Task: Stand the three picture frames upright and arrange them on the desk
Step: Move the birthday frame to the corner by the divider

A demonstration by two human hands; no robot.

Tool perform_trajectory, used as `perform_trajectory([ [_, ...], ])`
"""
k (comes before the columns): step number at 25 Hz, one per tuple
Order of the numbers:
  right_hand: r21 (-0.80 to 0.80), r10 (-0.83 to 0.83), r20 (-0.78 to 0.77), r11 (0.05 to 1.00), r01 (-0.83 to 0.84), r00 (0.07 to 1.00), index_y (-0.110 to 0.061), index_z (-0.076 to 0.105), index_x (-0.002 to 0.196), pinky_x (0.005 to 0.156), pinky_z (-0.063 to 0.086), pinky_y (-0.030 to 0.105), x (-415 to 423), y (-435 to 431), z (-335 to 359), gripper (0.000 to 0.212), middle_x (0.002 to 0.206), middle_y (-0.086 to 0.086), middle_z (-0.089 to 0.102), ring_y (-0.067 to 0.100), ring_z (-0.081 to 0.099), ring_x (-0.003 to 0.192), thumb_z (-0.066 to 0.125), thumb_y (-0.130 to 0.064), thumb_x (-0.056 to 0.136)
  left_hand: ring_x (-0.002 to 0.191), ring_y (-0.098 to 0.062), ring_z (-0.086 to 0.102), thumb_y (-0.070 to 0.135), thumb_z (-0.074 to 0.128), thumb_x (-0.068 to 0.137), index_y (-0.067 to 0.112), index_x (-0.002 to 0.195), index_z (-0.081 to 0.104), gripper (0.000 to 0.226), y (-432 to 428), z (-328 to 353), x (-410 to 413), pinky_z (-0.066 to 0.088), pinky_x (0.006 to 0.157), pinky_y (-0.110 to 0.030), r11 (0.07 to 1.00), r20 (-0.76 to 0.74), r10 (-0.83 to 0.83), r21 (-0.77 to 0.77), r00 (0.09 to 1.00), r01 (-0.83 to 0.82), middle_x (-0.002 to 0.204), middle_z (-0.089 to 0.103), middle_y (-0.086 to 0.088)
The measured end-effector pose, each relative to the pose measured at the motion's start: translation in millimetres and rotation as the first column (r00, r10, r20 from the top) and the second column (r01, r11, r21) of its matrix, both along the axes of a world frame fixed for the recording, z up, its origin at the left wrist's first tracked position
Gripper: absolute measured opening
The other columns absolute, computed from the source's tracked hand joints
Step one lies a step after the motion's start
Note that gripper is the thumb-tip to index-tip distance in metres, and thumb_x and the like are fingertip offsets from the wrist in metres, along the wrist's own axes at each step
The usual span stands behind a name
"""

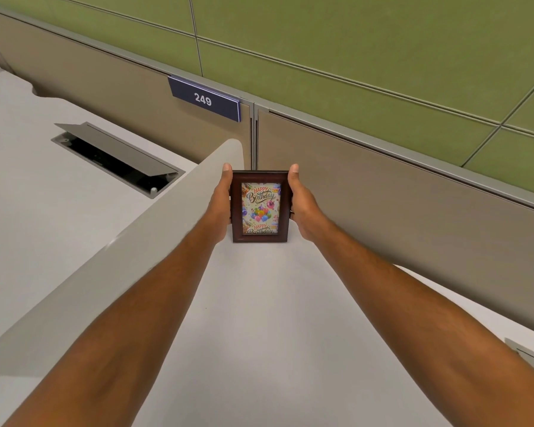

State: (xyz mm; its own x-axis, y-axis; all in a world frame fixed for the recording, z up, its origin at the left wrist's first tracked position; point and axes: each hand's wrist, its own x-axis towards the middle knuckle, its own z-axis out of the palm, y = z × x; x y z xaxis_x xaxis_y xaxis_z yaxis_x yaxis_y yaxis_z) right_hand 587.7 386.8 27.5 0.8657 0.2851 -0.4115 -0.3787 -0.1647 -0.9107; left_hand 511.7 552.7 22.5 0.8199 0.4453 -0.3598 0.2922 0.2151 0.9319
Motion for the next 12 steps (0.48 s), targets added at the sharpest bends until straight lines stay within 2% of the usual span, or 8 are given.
perform_trajectory([
  [2,-0.002,0.005,0.015,1.000,-0.005,1.000,-0.034,0.072,0.098,0.066,0.052,0.026,-1,-2,-1,0.062,0.070,-0.021,0.081,-0.004,0.078,0.064,0.030,-0.080,0.101,0.075,-0.010,0.084,0.090,0.028,0.096,0.040,0.102,0.072,0.067,-3,3,-3,0.056,0.079,-0.036,1.000,-0.019,-0.002,0.004,1.000,0.002,0.084,0.084,0.016],
  [4,0.010,0.012,0.032,1.000,-0.012,0.999,-0.033,0.070,0.101,0.071,0.052,0.025,-5,-5,1,0.061,0.075,-0.022,0.081,-0.004,0.078,0.068,0.030,-0.078,0.103,0.084,-0.012,0.078,0.090,0.026,0.096,0.039,0.102,0.069,0.067,-8,4,-12,0.056,0.083,-0.036,1.000,-0.051,0.016,-0.006,0.999,-0.016,0.097,0.078,0.013],
  [6,0.000,0.028,0.066,1.000,-0.029,0.997,-0.033,0.065,0.113,0.091,0.049,0.029,-15,-10,6,0.057,0.104,-0.018,0.079,0.002,0.075,0.092,0.029,-0.077,0.104,0.091,-0.014,0.080,0.090,0.024,0.096,0.036,0.110,0.071,0.073,-14,-2,-27,0.056,0.084,-0.037,0.999,-0.081,0.040,-0.027,0.996,-0.043,0.108,0.078,0.009],
  [8,-0.026,0.039,0.087,0.999,-0.037,0.995,-0.032,0.059,0.134,0.109,0.044,0.040,-27,-20,9,0.062,0.139,-0.003,0.069,0.016,0.063,0.122,0.029,-0.076,0.104,0.123,-0.024,0.075,0.088,0.022,0.098,0.025,0.144,0.065,0.089,-22,-13,-47,0.051,0.109,-0.047,0.994,-0.110,0.103,-0.021,0.989,-0.106,0.138,0.074,-0.004],
  [9,-0.048,0.028,0.096,0.999,-0.023,0.995,-0.029,0.055,0.146,0.117,0.040,0.046,-34,-27,9,0.068,0.153,0.001,0.061,0.021,0.057,0.134,0.030,-0.077,0.104,0.129,-0.029,0.068,0.087,0.023,0.099,0.018,0.152,0.058,0.095,-26,-19,-58,0.047,0.114,-0.049,0.989,-0.136,0.147,-0.003,0.980,-0.149,0.142,0.068,-0.010],
  [10,-0.073,0.005,0.105,0.997,0.003,0.994,-0.026,0.049,0.155,0.123,0.037,0.050,-42,-36,9,0.075,0.162,0.003,0.053,0.025,0.051,0.144,0.031,-0.077,0.103,0.121,-0.030,0.066,0.087,0.025,0.099,0.013,0.150,0.058,0.095,-30,-23,-71,0.048,0.110,-0.048,0.981,-0.159,0.194,0.019,0.968,-0.193,0.134,0.067,-0.013],
  [12,-0.090,-0.057,0.107,0.994,0.067,0.993,-0.022,0.046,0.159,0.125,0.036,0.051,-64,-56,8,0.078,0.164,0.004,0.049,0.027,0.047,0.150,0.035,-0.076,0.104,0.099,-0.027,0.064,0.082,0.033,0.102,0.008,0.131,0.065,0.086,-38,-31,-99,0.050,0.092,-0.041,0.970,-0.190,0.244,0.035,0.951,-0.242,0.113,0.068,-0.014],
])
